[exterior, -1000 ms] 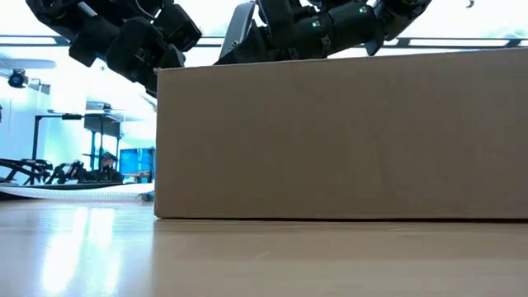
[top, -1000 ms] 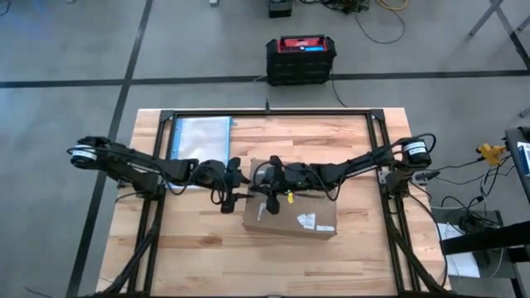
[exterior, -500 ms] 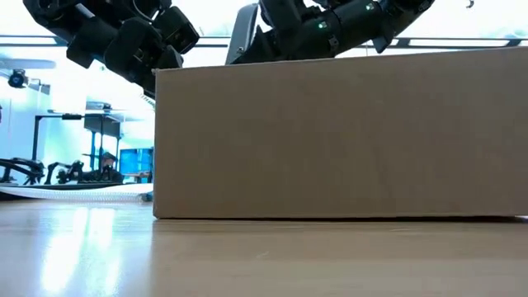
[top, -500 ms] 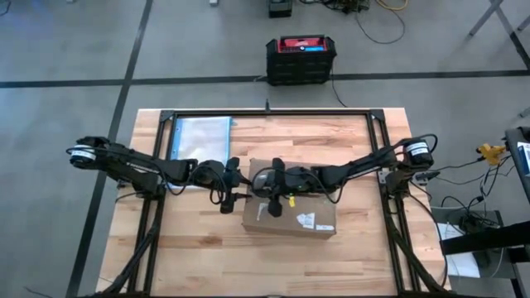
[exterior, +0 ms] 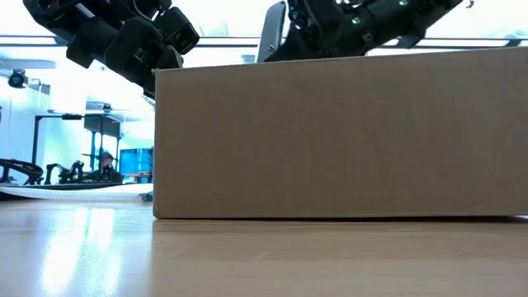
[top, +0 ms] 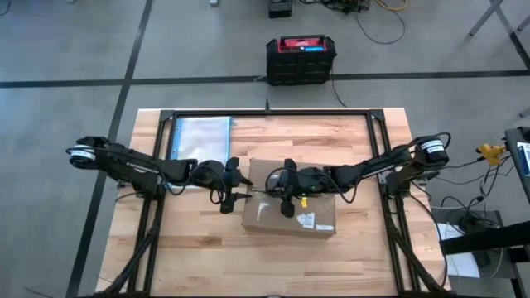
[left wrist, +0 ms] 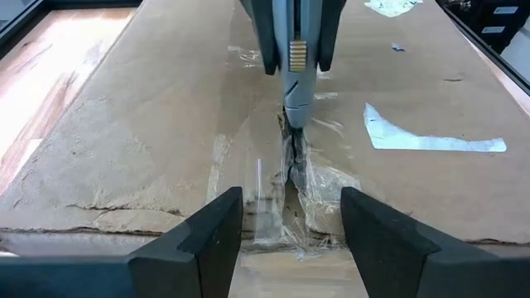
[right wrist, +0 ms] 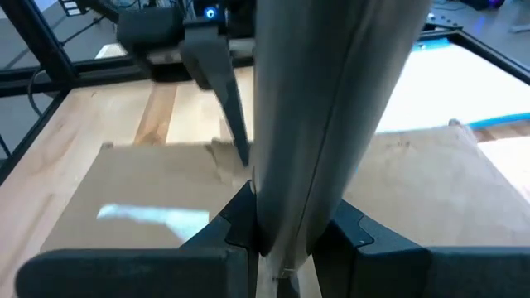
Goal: Unpack boxes
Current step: Open the cardboard box using the gray cutter
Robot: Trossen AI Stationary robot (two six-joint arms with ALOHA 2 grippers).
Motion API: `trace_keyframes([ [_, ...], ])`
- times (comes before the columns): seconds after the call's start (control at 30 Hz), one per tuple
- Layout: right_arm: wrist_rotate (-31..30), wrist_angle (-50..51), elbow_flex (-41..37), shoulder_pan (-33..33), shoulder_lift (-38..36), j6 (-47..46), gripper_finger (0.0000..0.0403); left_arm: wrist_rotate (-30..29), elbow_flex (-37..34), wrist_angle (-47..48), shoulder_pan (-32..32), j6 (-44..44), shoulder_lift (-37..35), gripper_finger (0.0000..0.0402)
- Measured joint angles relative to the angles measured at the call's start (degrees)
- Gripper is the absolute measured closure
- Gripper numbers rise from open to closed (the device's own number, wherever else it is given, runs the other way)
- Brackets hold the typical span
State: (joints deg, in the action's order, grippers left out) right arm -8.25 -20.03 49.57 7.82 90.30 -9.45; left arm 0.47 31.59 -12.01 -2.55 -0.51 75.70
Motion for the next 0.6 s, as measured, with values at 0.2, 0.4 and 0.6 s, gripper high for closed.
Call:
trace_keyframes([
  [0.2, -1.0, 0.27, -2.29, 1.27, -2.37, 1.2, 0.0347, -0.06, -0.01, 0.0, 0.0, -0.18, 0.01, 0.0224],
  [0.4, -0.99, 0.47, -5.47, 1.58, -6.14, 1.03, 0.0347, -0.13, -0.02, 0.09, -0.02, -1.31, 0.0, 0.0223],
  [0.6, -1.03, 1.71, -8.58, 2.11, -9.78, 0.31, 0.0347, -0.15, 0.0, 0.34, -0.02, -2.11, 0.02, 0.0221],
])
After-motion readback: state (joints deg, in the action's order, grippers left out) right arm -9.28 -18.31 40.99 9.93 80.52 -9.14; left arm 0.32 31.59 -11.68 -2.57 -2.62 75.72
